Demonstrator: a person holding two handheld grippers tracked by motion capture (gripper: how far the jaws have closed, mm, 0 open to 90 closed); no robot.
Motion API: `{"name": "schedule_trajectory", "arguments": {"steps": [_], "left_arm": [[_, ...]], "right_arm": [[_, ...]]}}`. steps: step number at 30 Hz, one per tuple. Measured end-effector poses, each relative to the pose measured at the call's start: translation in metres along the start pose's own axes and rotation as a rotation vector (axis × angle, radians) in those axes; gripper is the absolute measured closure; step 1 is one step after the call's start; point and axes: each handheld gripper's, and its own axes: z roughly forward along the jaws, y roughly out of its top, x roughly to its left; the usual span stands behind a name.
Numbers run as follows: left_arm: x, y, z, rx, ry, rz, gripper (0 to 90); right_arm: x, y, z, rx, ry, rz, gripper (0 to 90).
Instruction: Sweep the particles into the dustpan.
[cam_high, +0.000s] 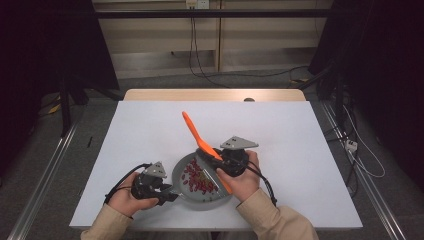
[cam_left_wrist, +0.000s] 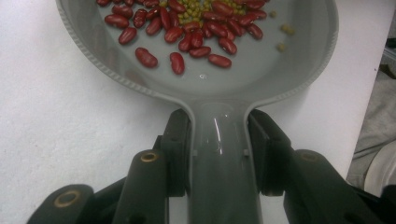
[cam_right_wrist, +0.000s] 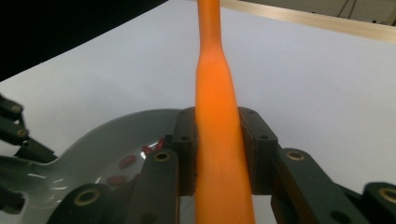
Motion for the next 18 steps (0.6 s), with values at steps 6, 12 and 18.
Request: {"name": "schedule_trajectory", "arguments": {"steps": [6,12,18], "left_arm": [[0.001,0.000,0.000,0.005,-0.004,0.014,62.9],[-0.001,-0.001,0.000,0.009,-0.008,0.024,62.8],[-0.002,0.000,0.000,0.013,-0.009,0.031,62.8]], "right_arm": [[-0.030,-0.004,-0.005,0.006,-0.074,0.009,70.7],[-0.044,-0.015,-0.003,0.055,-0.119,0.002,70.4],[-0.045,-0.011,-0.005,0.108,-0.112,-0.007,66.3]]}}
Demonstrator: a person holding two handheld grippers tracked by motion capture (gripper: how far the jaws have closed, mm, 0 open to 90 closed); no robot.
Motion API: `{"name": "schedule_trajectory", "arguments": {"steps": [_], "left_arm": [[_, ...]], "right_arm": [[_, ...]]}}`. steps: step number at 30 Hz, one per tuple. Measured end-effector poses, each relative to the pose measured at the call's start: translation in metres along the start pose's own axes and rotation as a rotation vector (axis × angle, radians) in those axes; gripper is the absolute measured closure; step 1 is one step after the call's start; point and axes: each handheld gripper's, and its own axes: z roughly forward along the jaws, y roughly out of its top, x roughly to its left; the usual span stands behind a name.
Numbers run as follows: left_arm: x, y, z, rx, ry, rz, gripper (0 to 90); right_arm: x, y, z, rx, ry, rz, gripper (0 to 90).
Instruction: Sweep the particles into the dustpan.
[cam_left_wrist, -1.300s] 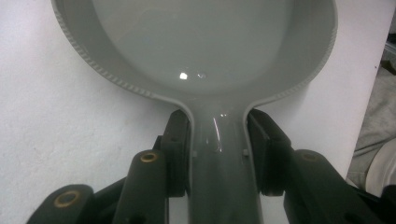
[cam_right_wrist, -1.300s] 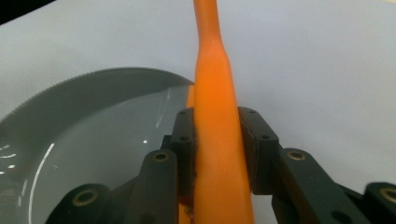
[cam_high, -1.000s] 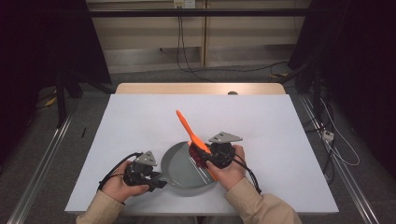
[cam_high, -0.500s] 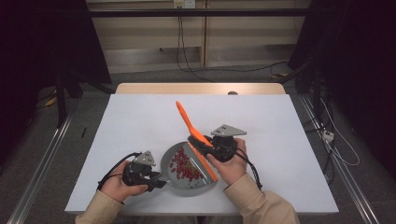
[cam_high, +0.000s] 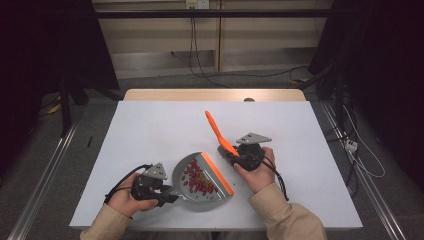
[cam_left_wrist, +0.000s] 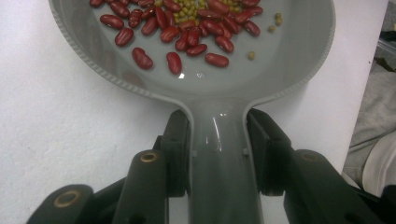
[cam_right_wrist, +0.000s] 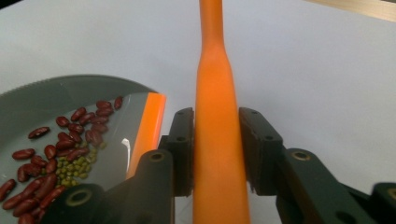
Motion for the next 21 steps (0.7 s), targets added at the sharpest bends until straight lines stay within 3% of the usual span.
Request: {"name": "schedule_trajectory", "arguments": {"steps": [5,7,8,12,17,21], "left_arm": [[0.000,0.000,0.001,0.002,-0.004,0.004,62.8],[0.001,0.000,0.000,0.007,-0.003,0.016,62.8],[0.000,0.000,0.001,-0.001,-0.003,0.008,62.8],[0.000,0.000,0.001,0.007,-0.002,0.020,62.8],[-0.002,0.001,0.001,0.006,-0.007,0.020,62.8],[-0.004,0.002,0.002,0.005,-0.004,0.015,62.8]], "right_arm": [[-0.003,0.010,0.000,0.055,0.005,-0.041,65.1],[-0.003,0.009,0.003,0.083,0.000,-0.056,69.9],[-0.003,0.008,0.003,0.089,-0.012,-0.077,70.5],[-0.002,0.004,-0.003,0.088,-0.018,-0.077,71.1],[-0.008,-0.007,-0.014,0.046,-0.056,-0.053,71.1],[-0.013,-0.015,-0.023,0.025,-0.055,0.009,71.2]]}}
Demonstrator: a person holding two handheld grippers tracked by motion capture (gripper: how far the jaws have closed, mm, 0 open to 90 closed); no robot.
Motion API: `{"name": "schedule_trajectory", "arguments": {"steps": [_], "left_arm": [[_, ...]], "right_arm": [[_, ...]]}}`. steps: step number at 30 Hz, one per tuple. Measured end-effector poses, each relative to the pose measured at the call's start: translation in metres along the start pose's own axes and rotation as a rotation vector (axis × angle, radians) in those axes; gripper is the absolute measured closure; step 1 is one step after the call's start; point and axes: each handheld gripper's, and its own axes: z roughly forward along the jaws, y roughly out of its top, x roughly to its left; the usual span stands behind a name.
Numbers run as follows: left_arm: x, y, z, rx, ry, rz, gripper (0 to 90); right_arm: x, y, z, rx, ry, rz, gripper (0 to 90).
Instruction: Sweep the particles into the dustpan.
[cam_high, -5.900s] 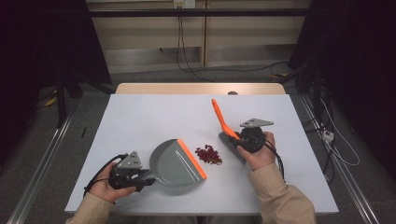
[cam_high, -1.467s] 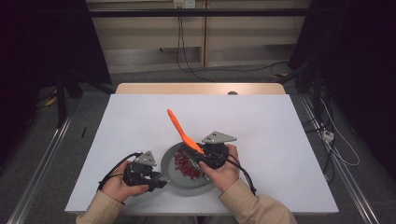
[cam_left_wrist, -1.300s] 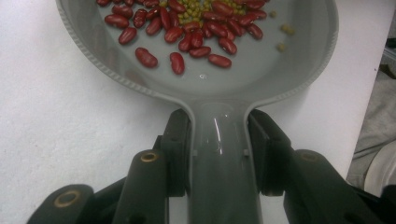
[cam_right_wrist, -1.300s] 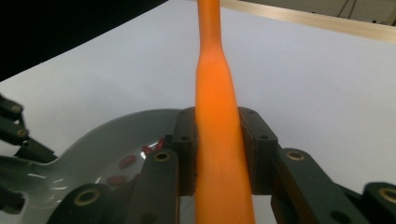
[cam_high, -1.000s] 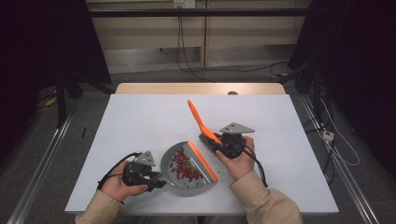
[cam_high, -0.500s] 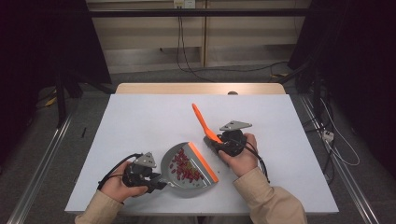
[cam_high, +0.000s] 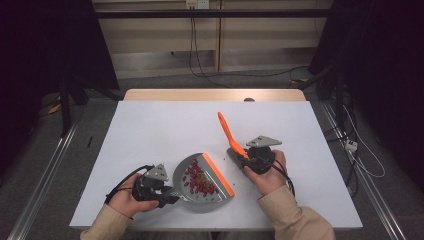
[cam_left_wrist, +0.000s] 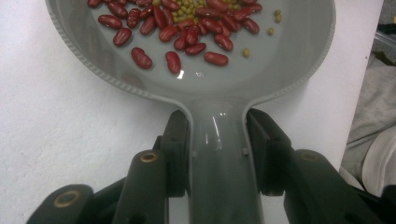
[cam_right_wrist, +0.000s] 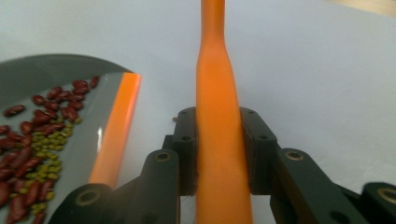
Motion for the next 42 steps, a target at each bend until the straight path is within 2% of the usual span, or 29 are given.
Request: {"name": "schedule_trajectory", "arguments": {"steps": [1,4,7,10,14,15,16,18,21,23,25,28,32,35,37,38,39,40,42], "left_arm": [[0.000,0.000,0.000,0.002,0.001,-0.003,62.8],[-0.001,0.002,0.002,0.000,-0.001,-0.011,62.8],[-0.001,0.005,0.004,-0.007,0.003,-0.018,62.9],[-0.001,0.007,0.006,-0.004,0.010,-0.018,62.9],[-0.001,0.008,0.006,-0.011,0.015,-0.037,63.0],[-0.001,0.008,0.007,-0.010,0.018,-0.034,63.0],[-0.001,0.008,0.008,-0.018,0.017,-0.044,63.0],[0.000,0.009,0.007,-0.019,0.020,-0.047,63.0],[0.002,0.008,0.007,-0.015,0.020,-0.051,63.0],[0.004,0.009,0.006,-0.008,0.021,-0.049,62.9],[0.005,0.009,0.007,-0.018,0.029,-0.066,62.9],[0.008,0.009,0.006,-0.017,0.028,-0.070,62.9],[0.013,0.012,0.007,-0.013,0.024,-0.090,62.9],[0.019,0.013,0.006,-0.010,0.021,-0.100,62.8],[0.022,0.014,0.007,-0.014,0.021,-0.109,62.8],[0.023,0.014,0.007,-0.011,0.018,-0.111,62.8],[0.023,0.014,0.008,-0.014,0.021,-0.118,62.9],[0.024,0.015,0.007,-0.005,0.022,-0.108,62.8],[0.024,0.016,0.008,-0.004,0.024,-0.112,62.8]], "right_arm": [[0.001,-0.002,-0.001,-0.007,0.010,0.019,71.2],[0.010,-0.006,-0.003,-0.027,0.032,0.031,71.1],[0.022,-0.008,-0.001,-0.046,0.029,0.021,71.2],[0.033,-0.007,0.002,-0.056,0.052,0.040,71.2],[0.045,-0.003,0.006,-0.083,0.083,0.026,71.2],[0.046,-0.002,0.006,-0.089,0.098,0.031,71.2],[0.047,0.000,0.005,-0.101,0.129,0.064,71.2],[0.049,0.005,0.004,-0.123,0.122,0.036,71.2],[0.041,0.012,0.001,-0.152,0.127,0.050,71.2],[0.031,0.017,0.001,-0.168,0.091,0.049,71.2],[0.018,0.019,0.003,-0.173,0.065,0.057,71.1],[0.002,0.018,0.010,-0.158,0.004,0.053,71.1],[-0.011,0.015,0.022,-0.130,-0.037,0.029,71.1],[-0.012,0.015,0.036,-0.122,-0.044,-0.002,71.1],[-0.009,0.015,0.042,-0.146,-0.040,-0.017,71.1],[-0.007,0.016,0.043,-0.143,-0.020,-0.009,71.1],[-0.003,0.016,0.044,-0.140,-0.017,-0.030,71.1],[0.002,0.017,0.043,-0.131,-0.024,-0.056,71.1],[0.010,0.015,0.042,-0.120,0.002,-0.080,70.9]]}}
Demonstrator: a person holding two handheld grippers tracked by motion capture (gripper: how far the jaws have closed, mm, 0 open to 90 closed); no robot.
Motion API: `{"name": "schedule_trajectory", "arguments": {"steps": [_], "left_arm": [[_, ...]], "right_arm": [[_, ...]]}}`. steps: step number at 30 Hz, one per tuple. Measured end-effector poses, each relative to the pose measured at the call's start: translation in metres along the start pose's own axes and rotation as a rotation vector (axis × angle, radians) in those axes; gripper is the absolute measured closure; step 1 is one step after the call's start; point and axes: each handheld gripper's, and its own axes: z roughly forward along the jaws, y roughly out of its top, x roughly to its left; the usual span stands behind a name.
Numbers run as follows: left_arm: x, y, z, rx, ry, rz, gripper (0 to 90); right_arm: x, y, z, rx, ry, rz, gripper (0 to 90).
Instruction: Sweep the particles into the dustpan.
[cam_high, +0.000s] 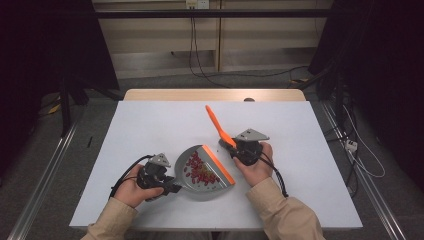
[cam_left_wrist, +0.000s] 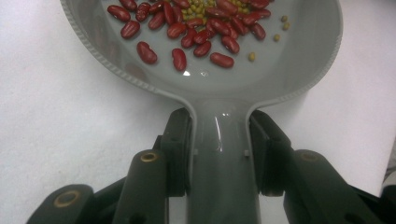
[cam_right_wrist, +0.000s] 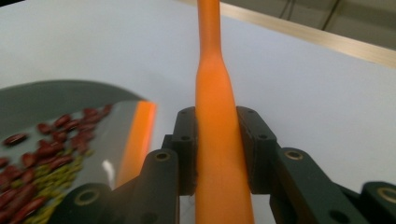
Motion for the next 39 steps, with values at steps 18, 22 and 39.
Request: {"name": "schedule_trajectory", "arguments": {"steps": [18,22,39], "left_arm": [[0.000,0.000,0.000,-0.002,0.006,-0.001,62.9],[-0.001,0.001,0.001,-0.003,0.010,-0.001,62.9],[0.021,-0.010,-0.009,-0.057,0.123,-0.093,62.9]], "right_arm": [[0.006,0.007,-0.012,-0.031,0.065,0.043,71.1],[0.012,-0.002,-0.006,-0.016,0.115,0.074,71.1],[-0.031,0.002,-0.020,0.010,0.000,0.050,70.8]]}}
